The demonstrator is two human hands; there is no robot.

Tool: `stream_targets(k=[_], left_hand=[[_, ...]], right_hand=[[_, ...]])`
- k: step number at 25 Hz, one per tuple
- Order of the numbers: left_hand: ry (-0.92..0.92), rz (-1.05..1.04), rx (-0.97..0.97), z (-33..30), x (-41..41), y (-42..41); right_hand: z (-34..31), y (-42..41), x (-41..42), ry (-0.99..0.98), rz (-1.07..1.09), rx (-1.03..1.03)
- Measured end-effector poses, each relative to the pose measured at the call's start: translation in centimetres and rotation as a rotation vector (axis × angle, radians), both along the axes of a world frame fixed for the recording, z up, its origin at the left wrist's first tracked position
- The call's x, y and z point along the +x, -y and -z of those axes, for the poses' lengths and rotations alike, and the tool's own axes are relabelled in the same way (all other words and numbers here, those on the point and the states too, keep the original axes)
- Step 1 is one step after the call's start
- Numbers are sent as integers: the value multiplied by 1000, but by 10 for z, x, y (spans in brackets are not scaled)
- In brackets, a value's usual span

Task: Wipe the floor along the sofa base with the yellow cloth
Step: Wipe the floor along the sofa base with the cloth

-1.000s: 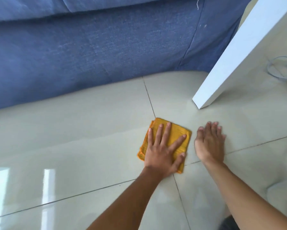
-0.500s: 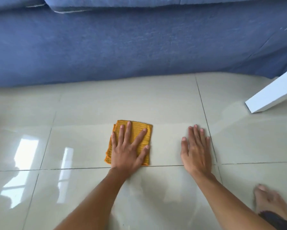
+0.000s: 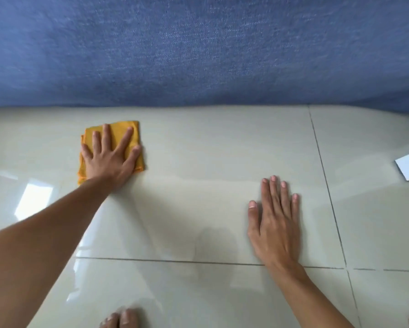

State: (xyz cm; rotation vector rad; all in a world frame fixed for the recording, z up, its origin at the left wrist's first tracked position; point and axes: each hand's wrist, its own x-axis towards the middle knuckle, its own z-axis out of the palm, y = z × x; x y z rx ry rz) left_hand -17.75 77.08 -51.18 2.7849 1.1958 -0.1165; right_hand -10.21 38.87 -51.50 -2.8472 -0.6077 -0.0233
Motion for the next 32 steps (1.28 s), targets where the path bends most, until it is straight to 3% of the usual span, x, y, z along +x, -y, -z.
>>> stream_targets(k=[4,9,13,17,21,25,28,30,32], left_hand=[[32,143,6,1,89,49],[85,383,-43,-4,172,187],[88,598,-83,-6,203,309],[88,787,-117,-8,179,403],[66,850,-140,-12,123,438],[-7,842,-244,-28,82,440],[142,718,-495,-44,85,425],[243,691,-446,-52,102,405],[209,794,-346,-56,126,387]], right_hand=[[-3,1,2,2,-21,100],[-29,19,21,-31,86,550],[-50,75,70,48,257,602],[-65,139,97,62,372,538],[-71,161,86,76,358,450],[-73,164,72,12,286,270],[-73,171,77,-124,305,151],[-71,178,84,-206,273,61],[-70,180,89,-267,225,-15]])
